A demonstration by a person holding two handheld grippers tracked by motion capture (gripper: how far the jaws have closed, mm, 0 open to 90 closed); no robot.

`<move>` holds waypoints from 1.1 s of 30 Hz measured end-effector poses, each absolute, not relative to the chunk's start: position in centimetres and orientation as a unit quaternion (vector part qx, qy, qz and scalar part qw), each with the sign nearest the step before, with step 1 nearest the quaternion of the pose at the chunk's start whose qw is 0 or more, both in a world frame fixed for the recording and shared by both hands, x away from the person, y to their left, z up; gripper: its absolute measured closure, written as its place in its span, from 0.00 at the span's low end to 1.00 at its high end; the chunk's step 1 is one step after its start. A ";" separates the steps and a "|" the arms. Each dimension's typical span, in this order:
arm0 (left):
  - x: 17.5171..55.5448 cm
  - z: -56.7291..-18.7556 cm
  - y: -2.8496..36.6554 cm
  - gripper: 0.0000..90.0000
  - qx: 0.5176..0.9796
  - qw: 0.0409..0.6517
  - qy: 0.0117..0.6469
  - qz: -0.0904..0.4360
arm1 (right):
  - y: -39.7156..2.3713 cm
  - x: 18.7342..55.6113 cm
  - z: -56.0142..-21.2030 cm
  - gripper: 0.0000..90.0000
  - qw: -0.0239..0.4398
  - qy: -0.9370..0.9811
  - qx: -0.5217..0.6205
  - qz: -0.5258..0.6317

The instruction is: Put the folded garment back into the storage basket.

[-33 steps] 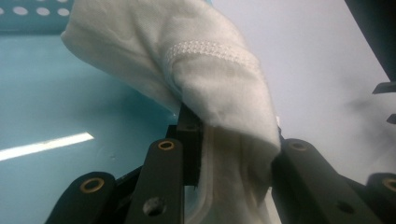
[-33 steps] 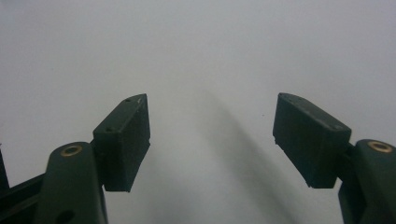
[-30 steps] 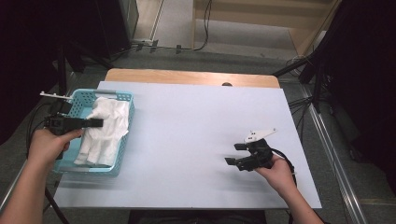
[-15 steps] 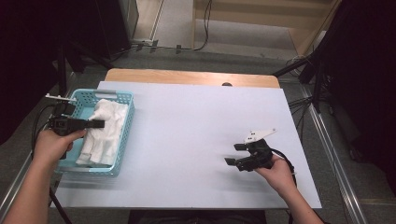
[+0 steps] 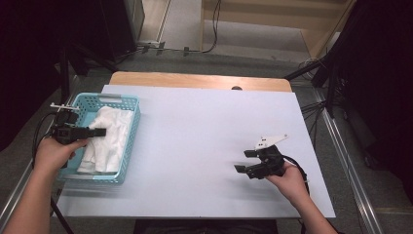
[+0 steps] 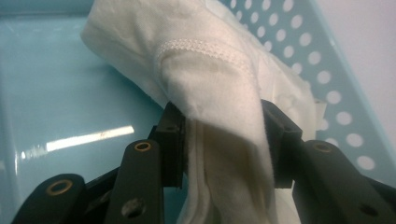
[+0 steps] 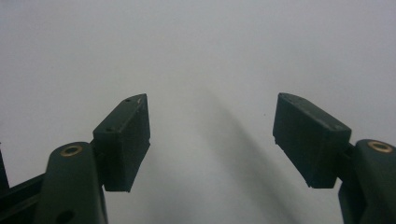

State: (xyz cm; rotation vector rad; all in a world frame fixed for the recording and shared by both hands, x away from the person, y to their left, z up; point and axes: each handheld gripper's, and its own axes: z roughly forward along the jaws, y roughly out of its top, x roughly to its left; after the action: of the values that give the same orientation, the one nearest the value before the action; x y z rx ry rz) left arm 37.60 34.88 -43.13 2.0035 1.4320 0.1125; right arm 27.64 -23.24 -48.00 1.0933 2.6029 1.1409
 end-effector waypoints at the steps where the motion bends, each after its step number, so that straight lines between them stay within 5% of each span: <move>1: 37.6 -43.3 34.8 0.68 0.768 0.324 0.551 0.045 | -23.2 27.6 -48.0 0.29 0.048 0.854 0.359 0.374; 18: 38.1 -44.6 33.6 0.75 0.775 0.315 0.547 0.042 | -23.2 27.6 -48.0 0.29 0.047 0.855 0.358 0.373; 22: 38.1 -44.7 33.7 0.60 0.777 0.310 0.542 0.077 | -23.2 27.6 -48.0 0.29 0.046 0.855 0.358 0.374; 23: 38.1 -44.7 33.8 0.46 0.777 0.311 0.540 0.095 | -23.2 27.6 -48.0 0.29 0.046 0.854 0.358 0.374; 25: 38.1 -44.4 34.0 0.40 0.777 0.313 0.535 0.113 | -23.2 27.6 -48.0 0.29 0.046 0.854 0.359 0.374; 33: 38.0 -42.5 35.0 0.35 0.761 0.333 0.536 0.150 | -23.2 27.6 -48.0 0.29 0.046 0.854 0.358 0.374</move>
State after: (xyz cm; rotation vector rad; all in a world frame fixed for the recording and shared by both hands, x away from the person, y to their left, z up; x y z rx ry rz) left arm 37.98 34.99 -42.46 1.9885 1.3990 0.3916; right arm 27.62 -23.19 -48.00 1.0929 2.6077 1.1402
